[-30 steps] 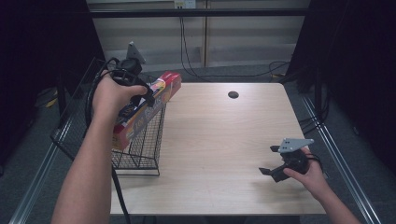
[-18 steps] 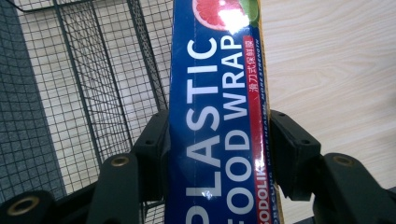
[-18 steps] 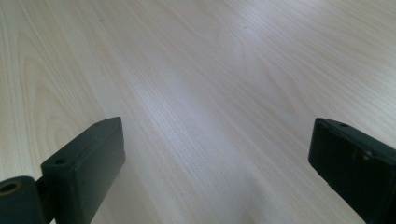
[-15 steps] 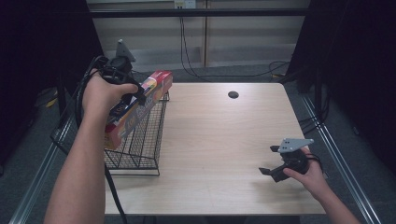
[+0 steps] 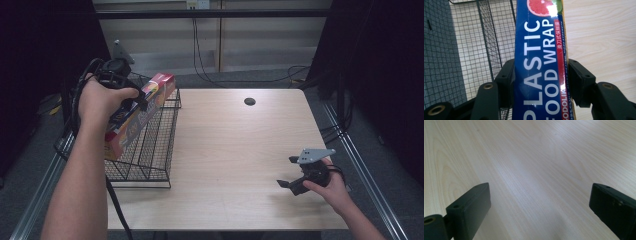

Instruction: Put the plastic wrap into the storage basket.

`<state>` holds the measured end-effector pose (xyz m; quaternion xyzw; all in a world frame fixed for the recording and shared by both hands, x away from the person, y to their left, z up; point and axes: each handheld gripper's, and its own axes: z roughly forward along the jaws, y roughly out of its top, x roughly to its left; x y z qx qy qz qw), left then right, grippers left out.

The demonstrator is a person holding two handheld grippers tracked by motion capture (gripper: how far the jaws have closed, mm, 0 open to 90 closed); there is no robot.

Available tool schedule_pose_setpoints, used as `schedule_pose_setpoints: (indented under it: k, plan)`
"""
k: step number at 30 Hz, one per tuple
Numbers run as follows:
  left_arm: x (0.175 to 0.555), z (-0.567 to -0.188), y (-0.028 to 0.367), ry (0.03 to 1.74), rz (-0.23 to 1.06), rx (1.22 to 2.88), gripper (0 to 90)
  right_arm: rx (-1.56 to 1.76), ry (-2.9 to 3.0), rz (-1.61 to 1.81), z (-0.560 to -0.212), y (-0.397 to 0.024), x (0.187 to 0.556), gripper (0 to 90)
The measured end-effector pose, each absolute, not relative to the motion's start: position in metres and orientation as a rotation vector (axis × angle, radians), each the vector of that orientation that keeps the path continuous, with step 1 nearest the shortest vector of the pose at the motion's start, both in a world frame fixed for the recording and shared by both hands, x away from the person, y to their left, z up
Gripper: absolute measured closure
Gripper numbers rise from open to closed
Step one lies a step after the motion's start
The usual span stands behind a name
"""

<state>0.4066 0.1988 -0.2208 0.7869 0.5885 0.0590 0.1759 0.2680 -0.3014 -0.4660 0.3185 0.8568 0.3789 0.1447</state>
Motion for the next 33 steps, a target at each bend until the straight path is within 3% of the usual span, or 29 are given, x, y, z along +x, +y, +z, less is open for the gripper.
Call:
schedule_pose_setpoints:
  k: [33]
  plan:
    - [0.402,-0.212,0.234,1.819,0.272,2.098,46.2,0.907,2.476,1.083,-0.467,-0.3,0.267,3.8]
